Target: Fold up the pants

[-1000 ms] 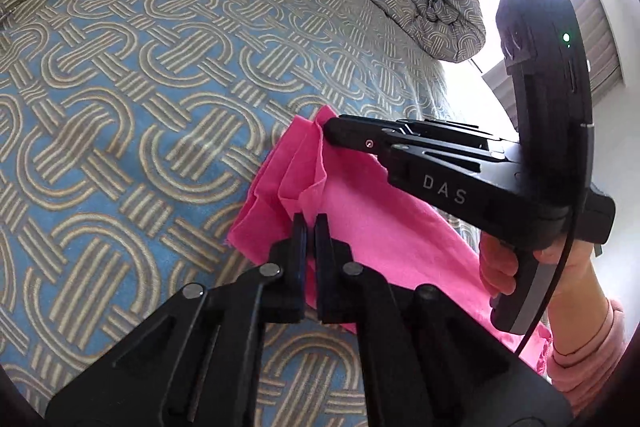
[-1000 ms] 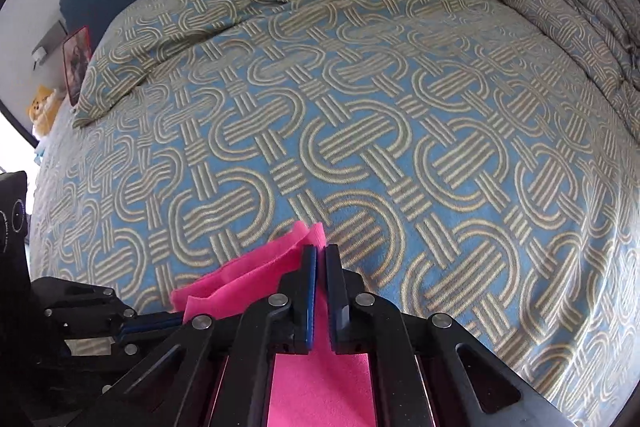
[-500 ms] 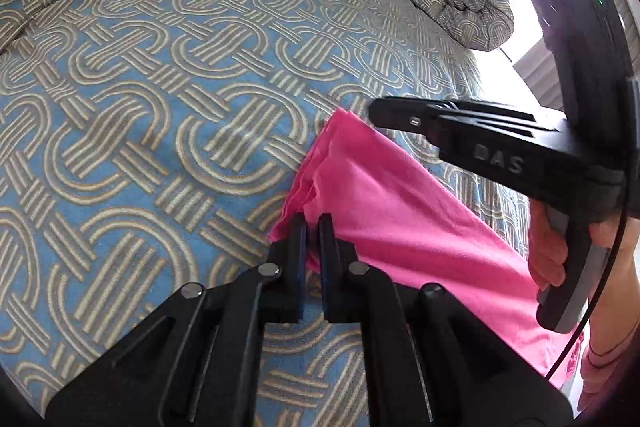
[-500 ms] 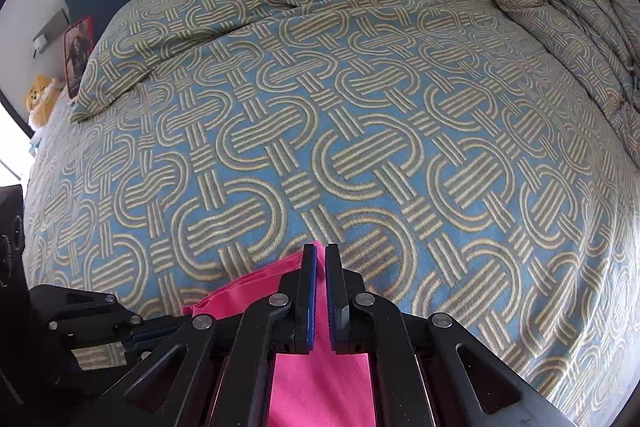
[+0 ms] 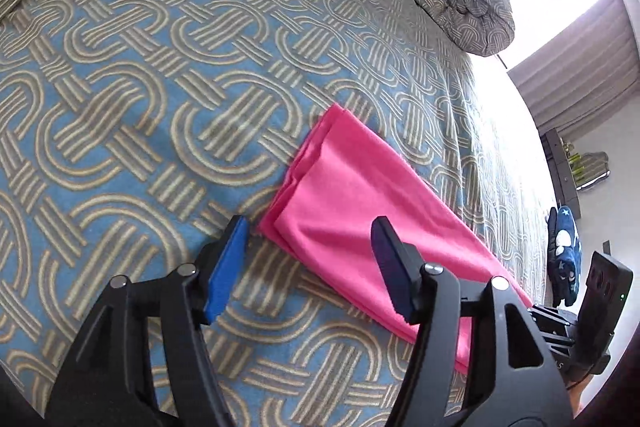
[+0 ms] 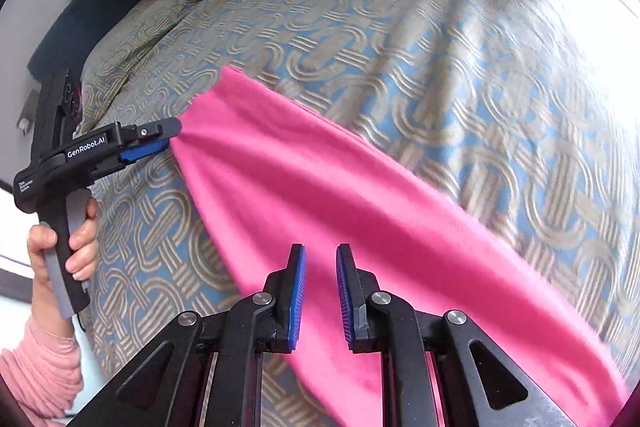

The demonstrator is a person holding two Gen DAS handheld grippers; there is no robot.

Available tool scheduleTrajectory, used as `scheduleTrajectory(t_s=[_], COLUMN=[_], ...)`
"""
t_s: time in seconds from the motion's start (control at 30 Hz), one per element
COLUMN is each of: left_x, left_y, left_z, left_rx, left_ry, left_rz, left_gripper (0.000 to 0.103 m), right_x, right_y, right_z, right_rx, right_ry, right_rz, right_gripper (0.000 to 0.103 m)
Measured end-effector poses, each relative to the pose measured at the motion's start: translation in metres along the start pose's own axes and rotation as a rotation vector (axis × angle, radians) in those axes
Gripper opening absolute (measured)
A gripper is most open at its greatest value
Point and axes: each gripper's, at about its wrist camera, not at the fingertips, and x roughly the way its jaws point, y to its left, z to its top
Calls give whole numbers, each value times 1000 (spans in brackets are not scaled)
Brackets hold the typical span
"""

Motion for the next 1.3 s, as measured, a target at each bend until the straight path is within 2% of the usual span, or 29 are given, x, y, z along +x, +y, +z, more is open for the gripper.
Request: scheduleTrajectory(t_s=[0.03,0.07,0.1,0.23,0.3,0.37,0.53,0.67,0.77,0.87,0.93,0.97,1.1,1.3], left_x=[3,7,7,-9,-19,-27,-34,-30,-17,6,26,34,47,29], left_y=[-6,-11,-13,-29,-42,-60,-125,-177,-215,-246,-256,-259,-259,-256], left_z=[1,2,4,5,6,5,-7,-36,-68,-102,-122,-131,-150,-155], left_rx=[25,53,64,93,119,163,296,416,501,579,594,596,591,567], left_ry=[-1,6,10,-58,-78,-93,-89,-38,32,109,173,197,228,220], left_rz=[12,32,47,58,59,63,8,-63,-124,-130,-129,-119,-82,-114], left_gripper=[26,4,6,6,6,6,6,6,6,6,6,6,6,6], right_x=[-4,-8,-12,-23,-28,-31,-33,-48,-65,-84,-91,-92,-86,-64], right_y=[-9,-17,-22,-44,-56,-69,-92,-103,-117,-140,-154,-161,-172,-155], right_z=[-9,-19,-26,-48,-57,-66,-83,-103,-116,-135,-144,-148,-152,-128], right_rx=[35,58,74,148,200,261,384,429,479,549,609,633,676,632], right_ry=[-6,-12,-18,-29,-40,-53,-79,-126,-181,-240,-264,-267,-227,-148], right_rz=[-7,-20,-30,-51,-45,-20,59,87,139,213,256,289,380,385], right_gripper=[16,16,16,17,21,23,24,24,27,39,51,52,53,53])
